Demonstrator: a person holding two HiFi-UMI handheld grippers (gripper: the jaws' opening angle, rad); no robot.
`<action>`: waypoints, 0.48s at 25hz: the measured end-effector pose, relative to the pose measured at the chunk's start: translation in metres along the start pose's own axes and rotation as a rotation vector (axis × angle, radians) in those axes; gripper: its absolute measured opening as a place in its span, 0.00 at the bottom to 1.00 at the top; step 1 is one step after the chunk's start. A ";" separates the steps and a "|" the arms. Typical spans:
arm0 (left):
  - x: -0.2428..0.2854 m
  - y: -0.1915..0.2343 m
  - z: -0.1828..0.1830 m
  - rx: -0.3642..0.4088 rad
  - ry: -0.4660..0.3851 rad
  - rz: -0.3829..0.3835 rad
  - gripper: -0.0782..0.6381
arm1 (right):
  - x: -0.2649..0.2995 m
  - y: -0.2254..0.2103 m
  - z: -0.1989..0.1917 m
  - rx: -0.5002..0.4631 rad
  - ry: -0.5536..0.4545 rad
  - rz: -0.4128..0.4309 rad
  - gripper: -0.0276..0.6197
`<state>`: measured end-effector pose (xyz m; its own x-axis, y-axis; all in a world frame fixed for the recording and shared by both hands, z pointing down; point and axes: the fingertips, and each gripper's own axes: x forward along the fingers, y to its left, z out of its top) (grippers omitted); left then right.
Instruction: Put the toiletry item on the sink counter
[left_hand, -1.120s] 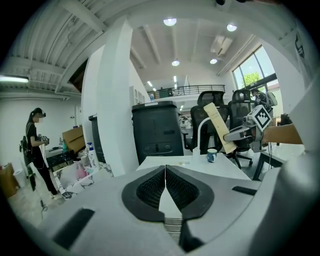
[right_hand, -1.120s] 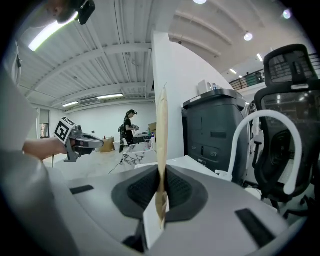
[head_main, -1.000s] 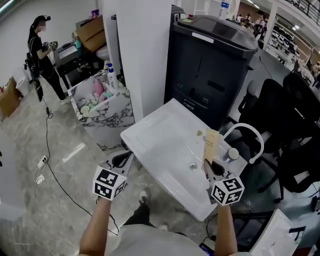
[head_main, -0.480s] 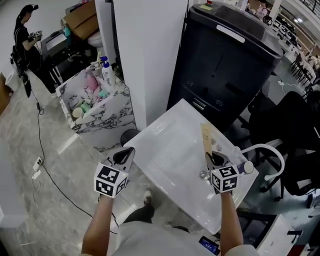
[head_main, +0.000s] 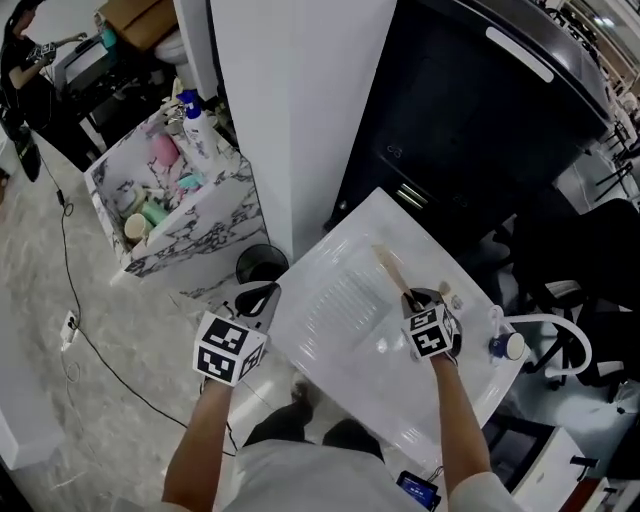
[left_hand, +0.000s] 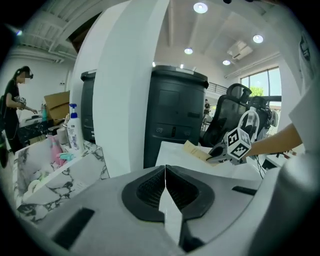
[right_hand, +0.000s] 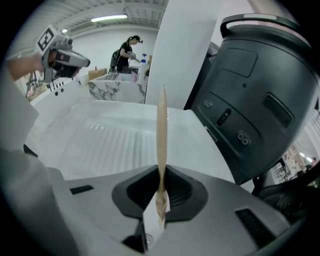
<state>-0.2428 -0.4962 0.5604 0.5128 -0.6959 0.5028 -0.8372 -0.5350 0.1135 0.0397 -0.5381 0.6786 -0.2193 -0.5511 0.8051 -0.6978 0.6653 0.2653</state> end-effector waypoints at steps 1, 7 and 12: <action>0.006 0.003 -0.001 -0.002 0.007 -0.008 0.12 | 0.010 0.000 -0.002 -0.028 0.028 -0.006 0.09; 0.032 0.019 -0.016 -0.015 0.057 -0.039 0.12 | 0.058 -0.003 -0.018 -0.126 0.159 -0.047 0.10; 0.043 0.027 -0.024 -0.008 0.093 -0.054 0.12 | 0.081 -0.006 -0.018 -0.187 0.200 -0.050 0.11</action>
<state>-0.2480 -0.5291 0.6050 0.5375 -0.6185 0.5732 -0.8105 -0.5665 0.1489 0.0377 -0.5778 0.7520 -0.0359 -0.4871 0.8726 -0.5626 0.7315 0.3852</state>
